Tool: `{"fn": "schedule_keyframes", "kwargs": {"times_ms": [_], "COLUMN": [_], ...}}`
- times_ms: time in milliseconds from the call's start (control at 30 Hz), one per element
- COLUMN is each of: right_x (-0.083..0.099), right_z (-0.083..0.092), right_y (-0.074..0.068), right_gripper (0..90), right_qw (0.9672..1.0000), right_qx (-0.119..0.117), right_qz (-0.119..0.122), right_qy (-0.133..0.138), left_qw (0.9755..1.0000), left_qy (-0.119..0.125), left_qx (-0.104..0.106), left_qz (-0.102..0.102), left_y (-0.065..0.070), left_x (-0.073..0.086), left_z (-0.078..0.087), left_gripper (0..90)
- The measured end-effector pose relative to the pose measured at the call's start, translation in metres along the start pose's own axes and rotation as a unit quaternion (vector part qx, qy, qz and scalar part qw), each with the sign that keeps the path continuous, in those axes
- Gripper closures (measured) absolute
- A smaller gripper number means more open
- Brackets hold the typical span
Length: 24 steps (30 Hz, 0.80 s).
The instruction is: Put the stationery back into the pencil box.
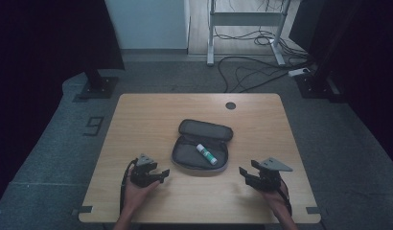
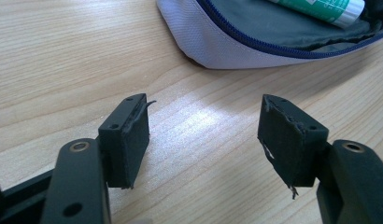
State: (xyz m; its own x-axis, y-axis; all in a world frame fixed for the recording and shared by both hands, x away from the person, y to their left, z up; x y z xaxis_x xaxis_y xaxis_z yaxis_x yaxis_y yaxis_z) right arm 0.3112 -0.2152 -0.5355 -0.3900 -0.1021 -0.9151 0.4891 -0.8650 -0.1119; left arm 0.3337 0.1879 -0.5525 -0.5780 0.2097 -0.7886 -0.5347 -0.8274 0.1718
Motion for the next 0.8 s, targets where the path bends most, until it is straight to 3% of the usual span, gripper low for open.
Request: {"fn": "schedule_keyframes", "kwargs": {"times_ms": [167, 367, 800], "right_x": [0.016, 0.027, 0.03], "right_z": [0.0, -0.005, -0.01], "right_y": [0.012, 0.014, 0.014], "right_gripper": [38.4, 38.4, 38.3], "right_qw": [0.9997, 0.9992, 0.9989], "right_qx": [0.017, 0.017, 0.016], "right_qz": [-0.004, -0.007, -0.003], "right_qy": [-0.018, -0.036, -0.045], "left_qw": [1.0, 1.0, 1.0], "left_qy": [-0.003, -0.003, -0.002], "left_qx": [0.001, 0.001, 0.0], "left_qz": [-0.001, -0.001, 0.0], "left_y": [0.0, -0.001, -0.001], "left_x": [0.001, 0.001, 0.0], "left_z": [-0.001, 0.0, 0.001], "left_gripper": [34.5, 34.5, 34.5]}}
Point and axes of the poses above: each handheld gripper's, and its own axes: z roughly backward along the jaws, x roughly out of its underside, y roughly to its right, the point moved 3 cm from there along -z, roughly forward along the jaws, and after that the axes turned 7 degrees about y, right-handed, at the moved point
